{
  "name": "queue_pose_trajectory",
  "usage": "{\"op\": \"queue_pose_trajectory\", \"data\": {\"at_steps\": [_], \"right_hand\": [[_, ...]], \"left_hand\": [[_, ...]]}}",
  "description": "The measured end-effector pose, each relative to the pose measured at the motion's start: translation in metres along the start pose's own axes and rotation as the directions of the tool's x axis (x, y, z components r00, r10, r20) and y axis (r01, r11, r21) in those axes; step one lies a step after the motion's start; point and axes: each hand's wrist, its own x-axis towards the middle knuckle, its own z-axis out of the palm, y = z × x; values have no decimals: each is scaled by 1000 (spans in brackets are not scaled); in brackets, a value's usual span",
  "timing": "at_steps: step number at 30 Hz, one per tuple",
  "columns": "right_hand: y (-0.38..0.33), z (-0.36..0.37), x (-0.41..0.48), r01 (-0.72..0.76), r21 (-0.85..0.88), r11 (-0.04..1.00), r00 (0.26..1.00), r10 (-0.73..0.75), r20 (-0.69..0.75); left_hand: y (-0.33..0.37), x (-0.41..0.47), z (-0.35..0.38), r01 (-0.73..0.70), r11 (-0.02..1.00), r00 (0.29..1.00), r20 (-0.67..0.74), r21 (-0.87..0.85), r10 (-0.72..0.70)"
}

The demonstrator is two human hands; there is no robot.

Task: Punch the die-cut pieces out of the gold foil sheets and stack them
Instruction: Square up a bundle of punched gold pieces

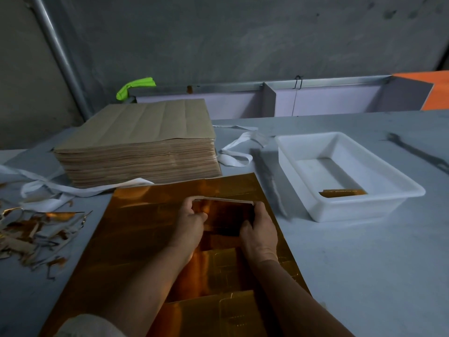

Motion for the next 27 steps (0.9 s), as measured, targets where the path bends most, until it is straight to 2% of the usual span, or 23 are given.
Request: {"op": "queue_pose_trajectory", "data": {"at_steps": [3, 8, 11, 15, 19, 21, 24, 27], "right_hand": [[0, -2, -2, -10, 77, 997, 1000, 11, -14], [1, -3, -2, -24, 173, 985, 1000, 27, -14], [1, -5, -1, -19, 235, 972, 999, 29, -39], [-1, -11, 1, -38, 391, 920, 994, 77, -83], [-6, -12, -2, -48, 376, 925, 989, 96, -108], [-10, -9, -4, -134, 375, 917, 990, 144, 1], [-17, -4, -8, -318, 416, 852, 941, 231, 247], [-20, -6, -8, -375, 489, 788, 921, 257, 293]], "left_hand": [[6, 0, -13, -14, 999, 996, 83, -37, 17], [13, 0, -23, -54, 999, 980, 192, -3, 53], [16, 3, -21, -21, 1000, 986, 164, 11, 19], [13, 8, -20, 169, 957, 986, 41, -237, -164], [10, 5, -16, 212, 887, 973, 7, -410, -229], [10, 4, -11, 215, 852, 971, 11, -476, -239], [10, 0, -4, 225, 843, 969, 25, -488, -244], [9, -7, -1, 248, 870, 968, 67, -426, -244]]}}
